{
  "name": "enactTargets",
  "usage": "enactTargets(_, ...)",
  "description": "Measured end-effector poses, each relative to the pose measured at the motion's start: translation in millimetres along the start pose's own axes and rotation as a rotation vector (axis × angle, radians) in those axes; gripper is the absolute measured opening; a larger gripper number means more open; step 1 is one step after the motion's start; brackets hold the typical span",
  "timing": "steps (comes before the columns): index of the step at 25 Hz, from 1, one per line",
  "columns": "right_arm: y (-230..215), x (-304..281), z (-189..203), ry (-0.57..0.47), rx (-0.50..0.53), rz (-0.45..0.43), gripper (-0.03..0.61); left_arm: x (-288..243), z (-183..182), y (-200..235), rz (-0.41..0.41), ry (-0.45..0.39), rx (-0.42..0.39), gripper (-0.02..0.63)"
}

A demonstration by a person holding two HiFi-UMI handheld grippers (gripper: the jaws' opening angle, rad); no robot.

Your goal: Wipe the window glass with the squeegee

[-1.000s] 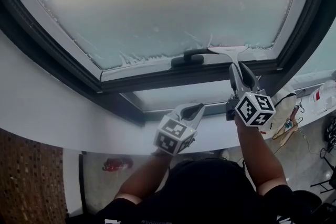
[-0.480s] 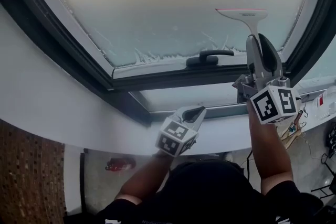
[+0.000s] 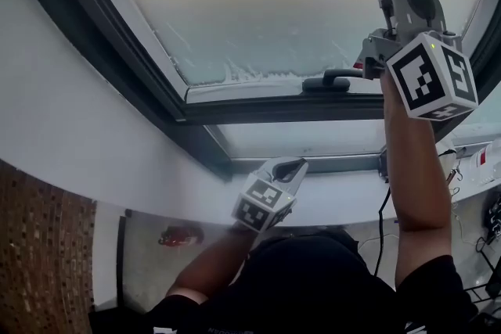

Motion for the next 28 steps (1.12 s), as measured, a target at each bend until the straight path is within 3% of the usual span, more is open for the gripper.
enactTargets(15, 28, -34, -26, -0.006, 0.089, -0.048, 0.126, 18, 12, -17, -0.114, -0.01, 0.089, 0.0)
enactTargets(19, 24, -25, -15, 0.023, 0.048, -0.075, 0.126, 18, 18, -29, -0.145, -0.003, 0.128, 0.0)
enactTargets(28, 25, 8, 29, 0.071, -0.012, -0.1, 0.126, 11, 43, -47, -0.18, 0.046, 0.123, 0.0)
Point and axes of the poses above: the fingertips, and each gripper's own axes: x backward along the fingers, y to its left, z out of its underside, the point moved 9 cm from there along x, backward along the fingers, and after that the axes turned 12 degrees about y, right-handed, at the moved point
